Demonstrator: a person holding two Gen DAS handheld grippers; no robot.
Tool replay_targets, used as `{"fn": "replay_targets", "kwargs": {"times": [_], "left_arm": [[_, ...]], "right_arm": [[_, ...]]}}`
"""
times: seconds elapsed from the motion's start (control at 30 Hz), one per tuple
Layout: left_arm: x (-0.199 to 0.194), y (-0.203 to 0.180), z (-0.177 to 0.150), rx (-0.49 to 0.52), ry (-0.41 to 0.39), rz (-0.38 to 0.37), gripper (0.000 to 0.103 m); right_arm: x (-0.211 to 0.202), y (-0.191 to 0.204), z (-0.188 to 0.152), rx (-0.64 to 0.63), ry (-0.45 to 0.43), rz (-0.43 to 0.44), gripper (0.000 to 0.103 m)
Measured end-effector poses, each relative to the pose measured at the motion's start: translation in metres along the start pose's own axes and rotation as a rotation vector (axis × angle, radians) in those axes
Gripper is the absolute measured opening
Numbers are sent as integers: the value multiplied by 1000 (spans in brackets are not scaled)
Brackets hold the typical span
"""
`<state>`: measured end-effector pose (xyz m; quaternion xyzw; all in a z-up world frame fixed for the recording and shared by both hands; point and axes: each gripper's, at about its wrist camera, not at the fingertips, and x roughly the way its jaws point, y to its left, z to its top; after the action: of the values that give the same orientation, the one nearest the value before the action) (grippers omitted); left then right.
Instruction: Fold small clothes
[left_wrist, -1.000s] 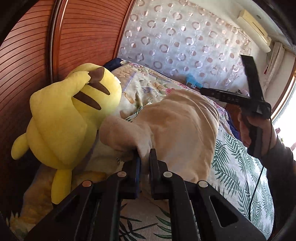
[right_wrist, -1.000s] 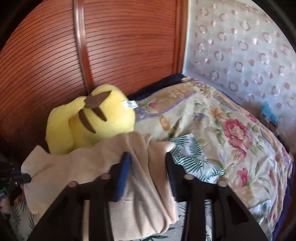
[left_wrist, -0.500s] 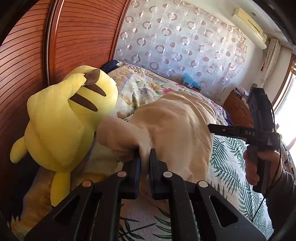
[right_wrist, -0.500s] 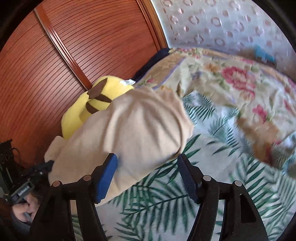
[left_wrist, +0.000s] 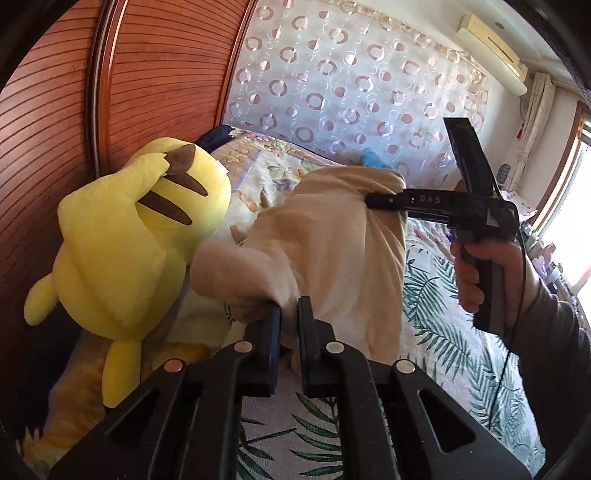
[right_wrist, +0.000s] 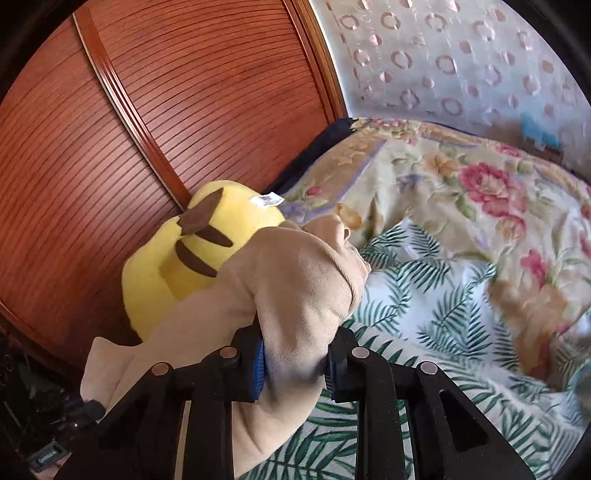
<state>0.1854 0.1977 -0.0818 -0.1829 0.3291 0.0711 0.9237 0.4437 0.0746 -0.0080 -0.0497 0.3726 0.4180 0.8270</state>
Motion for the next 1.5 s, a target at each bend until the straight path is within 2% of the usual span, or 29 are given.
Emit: {"fn": "replay_targets", "kwargs": {"times": [0.07,0.13,0.2,0.23,0.3,0.37,0.4,0.43,0.47,0.5,0.67,0.9,1.13,1.3,1.5], "left_arm": [[-1,-2,-1,27,-3,18,9],[-4,-5,-3,61,-8,42,10],[-10,-9,-3,97,-27,67,25],[-16,-12,-4,115,-46,76,29],[-23,-17,-4,139,-71,82,43],[-29,-23,-4,158,-81,69,45],[-32,-27,-4,168,-82,60,50],[-35,-32,-5,182,-88,56,57],[-38,-36,-5,193,-96,47,73],[-42,-43,-7,211,-103,33,81],[-62,-75,-17,271,-138,6,84],[-83,-121,-37,347,-149,-40,84],[-104,-163,-57,398,-152,-84,84],[-125,-190,-63,428,-184,-98,84],[-149,-204,-69,426,-208,-118,84]], "right_arm": [[3,2,-4,-16,33,-44,38],[7,-2,-12,-9,59,-63,53],[1,-5,-20,-12,42,-106,60],[-5,-6,-24,-13,31,-116,60],[-20,-5,-36,-16,15,-136,60],[-39,0,-43,-27,-8,-178,60],[-49,3,-49,-32,-19,-194,60],[-63,10,-55,-34,-29,-204,60],[-75,14,-61,-35,-41,-211,60],[-85,18,-68,-34,-55,-219,60],[-143,40,-107,-16,-134,-237,61],[-216,58,-179,7,-224,-288,75],[-278,77,-238,66,-326,-393,85],[-315,91,-267,99,-405,-473,89],[-347,115,-299,109,-488,-541,89]]}}
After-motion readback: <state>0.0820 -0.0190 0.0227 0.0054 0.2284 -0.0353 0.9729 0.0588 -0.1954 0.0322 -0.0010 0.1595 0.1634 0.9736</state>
